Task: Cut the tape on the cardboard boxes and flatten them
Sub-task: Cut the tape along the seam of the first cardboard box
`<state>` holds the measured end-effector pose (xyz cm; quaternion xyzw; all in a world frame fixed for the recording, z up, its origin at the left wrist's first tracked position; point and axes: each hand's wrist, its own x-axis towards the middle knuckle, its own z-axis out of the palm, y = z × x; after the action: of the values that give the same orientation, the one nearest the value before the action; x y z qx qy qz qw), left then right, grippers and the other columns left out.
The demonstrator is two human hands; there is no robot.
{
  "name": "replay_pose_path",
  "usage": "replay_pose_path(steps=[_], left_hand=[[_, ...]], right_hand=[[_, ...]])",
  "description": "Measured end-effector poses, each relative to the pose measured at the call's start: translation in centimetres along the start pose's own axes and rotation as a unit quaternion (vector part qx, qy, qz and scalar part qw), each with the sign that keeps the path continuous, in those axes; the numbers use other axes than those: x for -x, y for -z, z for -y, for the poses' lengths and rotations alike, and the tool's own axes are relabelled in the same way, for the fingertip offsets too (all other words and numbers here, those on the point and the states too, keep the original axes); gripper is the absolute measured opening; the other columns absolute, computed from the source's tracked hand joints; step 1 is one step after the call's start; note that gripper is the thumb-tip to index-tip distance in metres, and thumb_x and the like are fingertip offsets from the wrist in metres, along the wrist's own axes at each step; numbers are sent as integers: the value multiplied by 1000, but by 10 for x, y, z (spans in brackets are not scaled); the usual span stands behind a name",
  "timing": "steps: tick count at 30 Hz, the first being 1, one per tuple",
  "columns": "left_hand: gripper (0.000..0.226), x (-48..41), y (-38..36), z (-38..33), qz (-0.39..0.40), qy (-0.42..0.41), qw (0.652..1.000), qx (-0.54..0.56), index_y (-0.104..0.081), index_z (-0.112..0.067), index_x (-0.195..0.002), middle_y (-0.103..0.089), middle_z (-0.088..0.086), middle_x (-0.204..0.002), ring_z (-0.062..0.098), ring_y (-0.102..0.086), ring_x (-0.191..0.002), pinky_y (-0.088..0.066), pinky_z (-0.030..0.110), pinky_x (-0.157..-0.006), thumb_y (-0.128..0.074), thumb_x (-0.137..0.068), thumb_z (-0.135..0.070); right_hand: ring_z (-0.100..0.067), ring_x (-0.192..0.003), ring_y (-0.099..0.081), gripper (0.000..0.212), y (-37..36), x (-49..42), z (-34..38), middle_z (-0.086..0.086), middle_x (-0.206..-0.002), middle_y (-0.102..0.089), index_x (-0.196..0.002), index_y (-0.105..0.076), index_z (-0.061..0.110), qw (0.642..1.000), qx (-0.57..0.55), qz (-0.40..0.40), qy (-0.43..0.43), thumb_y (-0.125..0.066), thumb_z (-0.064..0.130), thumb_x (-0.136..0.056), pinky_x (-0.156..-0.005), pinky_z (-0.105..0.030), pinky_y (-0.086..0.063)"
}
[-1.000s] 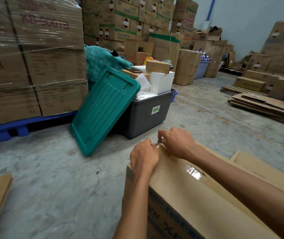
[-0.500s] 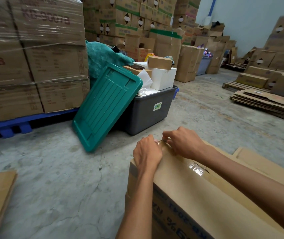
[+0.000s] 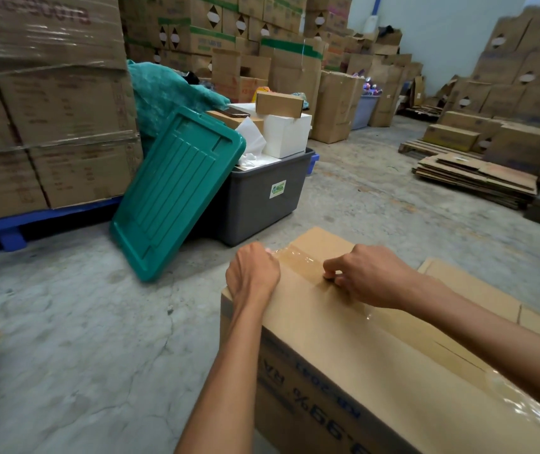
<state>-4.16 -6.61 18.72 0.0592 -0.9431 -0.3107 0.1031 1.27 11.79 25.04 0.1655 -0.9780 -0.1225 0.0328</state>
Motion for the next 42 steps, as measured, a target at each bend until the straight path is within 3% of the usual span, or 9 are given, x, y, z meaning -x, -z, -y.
replay_pose_path(steps=[6,10,13,18,26,31,36,39,42], left_hand=[[34,-26,12,15,-21,34,999,-1,-65,-9,-108,-63,14,-118,36,-59,-106,-39,35,-74,-43,-100,-33],[36,-60,20,40,-23,-3,1000,-17,-65,-8,-99,-66,18,-110,39,-60,-99,-42,38,-73,-41,-100,-35],[38,-72,19,48,-16,-17,999,-26,-63,-8,-92,-67,18,-104,36,-59,-92,-42,38,-70,-41,-100,-38],[48,-65,15,42,-27,-56,995,-82,-60,-6,-100,-64,15,-106,34,-59,-99,-37,37,-69,-38,-98,-48],[44,-72,14,40,-39,-22,994,-101,-62,-6,-100,-66,17,-108,35,-60,-99,-39,38,-72,-42,-100,-45],[44,-76,11,42,-41,-21,994,-94,-62,-5,-105,-64,20,-113,39,-59,-104,-37,39,-73,-43,-100,-44],[53,-74,3,38,-65,-1,989,-129,-56,1,-121,-60,22,-122,39,-54,-114,-40,46,-92,-44,-99,-45],[62,-62,-3,30,-56,32,984,-164,-30,-2,-142,-45,26,-135,40,-41,-123,-30,48,-100,-40,-98,-44],[63,-38,-12,9,28,-7,978,-206,-18,-7,-150,-20,32,-153,45,-12,-143,-9,51,-117,-28,-98,-40]], right_hand=[[-21,-74,-57,18,0,18,-7,1,-91,-68,-115,-55,35,1000,11,-26,10,-42,35,-103,-54,-32,-39],[-22,-73,-53,18,2,0,0,2,-82,-57,-114,-58,36,999,4,-40,19,-44,35,-102,-53,-31,-32],[-24,-80,-60,18,1,-20,4,2,-79,-56,-111,-62,35,999,-11,-39,24,-48,34,-101,-55,-31,-36],[-22,-78,-49,22,-1,-37,10,3,-79,-47,-112,-62,35,999,-10,-22,34,-49,28,-97,-50,-29,-24],[-20,-76,-46,21,1,-30,0,2,-82,-55,-109,-64,34,999,1,0,37,-48,28,-97,-51,-28,-26],[-23,-89,-62,19,-1,8,-20,1,-93,-71,-111,-62,35,999,3,41,34,-49,34,-97,-65,-33,-46],[-21,-91,-67,24,-8,53,-29,8,-100,-73,-119,-57,40,1000,14,20,19,-44,37,-100,-67,-34,-50],[-18,-96,-67,28,-12,67,-29,13,-111,-72,-126,-53,41,1000,11,22,5,-42,37,-101,-68,-32,-49],[-22,-94,-67,27,-14,65,-26,9,-108,-73,-123,-55,37,1000,16,22,3,-42,33,-100,-70,-36,-53]])
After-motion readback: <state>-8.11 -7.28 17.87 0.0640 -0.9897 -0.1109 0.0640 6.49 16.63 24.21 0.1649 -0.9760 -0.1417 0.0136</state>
